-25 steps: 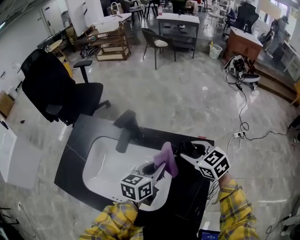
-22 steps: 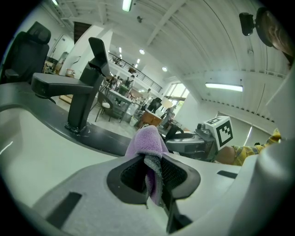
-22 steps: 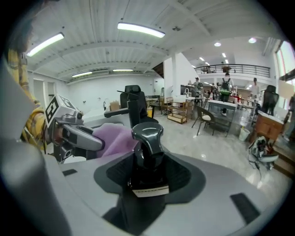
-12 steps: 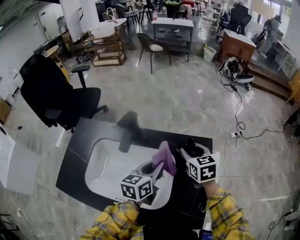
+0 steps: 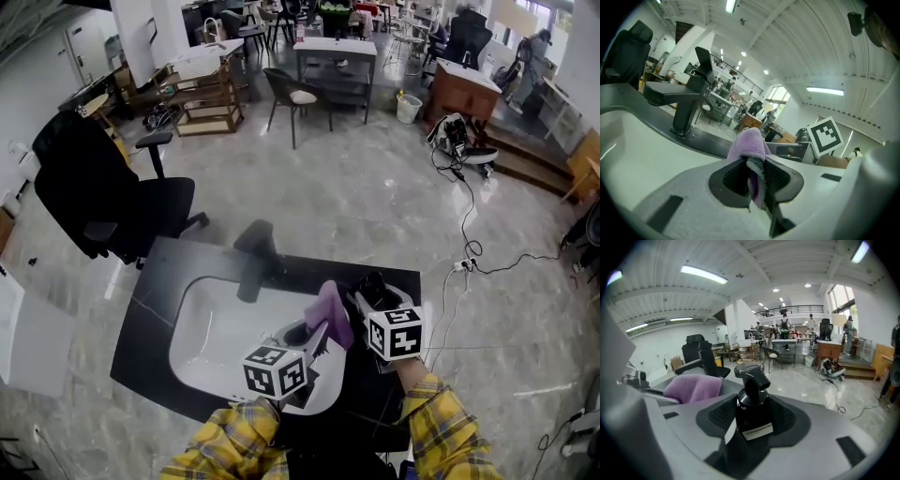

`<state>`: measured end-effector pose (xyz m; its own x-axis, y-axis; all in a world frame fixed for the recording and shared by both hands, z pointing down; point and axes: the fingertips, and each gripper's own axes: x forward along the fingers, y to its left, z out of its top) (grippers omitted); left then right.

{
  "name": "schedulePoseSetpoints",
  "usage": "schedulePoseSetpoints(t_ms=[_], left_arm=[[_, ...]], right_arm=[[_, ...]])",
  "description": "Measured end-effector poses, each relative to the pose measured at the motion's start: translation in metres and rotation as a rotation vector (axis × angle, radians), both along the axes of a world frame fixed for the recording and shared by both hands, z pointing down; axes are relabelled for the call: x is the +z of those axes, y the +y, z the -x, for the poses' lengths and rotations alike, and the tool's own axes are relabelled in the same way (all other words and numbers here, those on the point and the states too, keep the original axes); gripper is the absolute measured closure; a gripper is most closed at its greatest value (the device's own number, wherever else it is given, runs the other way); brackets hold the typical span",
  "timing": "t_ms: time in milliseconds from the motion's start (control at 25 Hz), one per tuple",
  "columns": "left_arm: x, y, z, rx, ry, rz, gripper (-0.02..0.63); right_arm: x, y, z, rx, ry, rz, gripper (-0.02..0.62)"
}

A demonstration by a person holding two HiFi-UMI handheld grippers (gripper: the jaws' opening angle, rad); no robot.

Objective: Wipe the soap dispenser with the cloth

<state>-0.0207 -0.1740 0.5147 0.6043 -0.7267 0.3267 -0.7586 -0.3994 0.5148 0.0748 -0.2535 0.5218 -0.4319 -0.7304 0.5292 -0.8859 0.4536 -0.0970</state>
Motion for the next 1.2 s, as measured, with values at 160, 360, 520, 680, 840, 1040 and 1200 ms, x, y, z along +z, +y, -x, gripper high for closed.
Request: schedulePoseSetpoints(t_ms=[160,360,520,680,840,1040,1200], left_arm=[[-0.001,-0.001,-0.004,0.011,0.004,0.002,0.541],[-0.002,-0.004,-0.010,0.016,0.010,-0.005,0.541],[0.001,-0.009,-0.009,0.004,0.006,-0.003,0.541],[0.006,-0.012,-0.007,0.000,0.002,0.001,0.541],[0.004,-0.017,-0.009,-0.006,0.004,-0.008,0.541],[0.005,-0.022,-0.006,-0.020,-0.002,-0.006,0.541],[0.005,-0.028,-0.013,-0.034,-0.008,-0.007,0.541]], right_arm=[[-0.010,0.004,0.001,-0.187,0.014,-0.061,0.360],[-0.014,0.009,-0.002,-0.407,-0.055,-0.048,0.359],[-0.015,0.013,0.005,-0.608,0.004,-0.083,0.359],[-0.017,0.009,0.016,-0.767,0.040,-0.111,0.359],[-0.012,0.005,0.015,-0.911,0.119,-0.101,0.359],[-0.009,0.001,0.018,-0.978,0.116,-0.080,0.400],[-0.011,-0.003,0.010,-0.881,0.064,-0.069,0.405]])
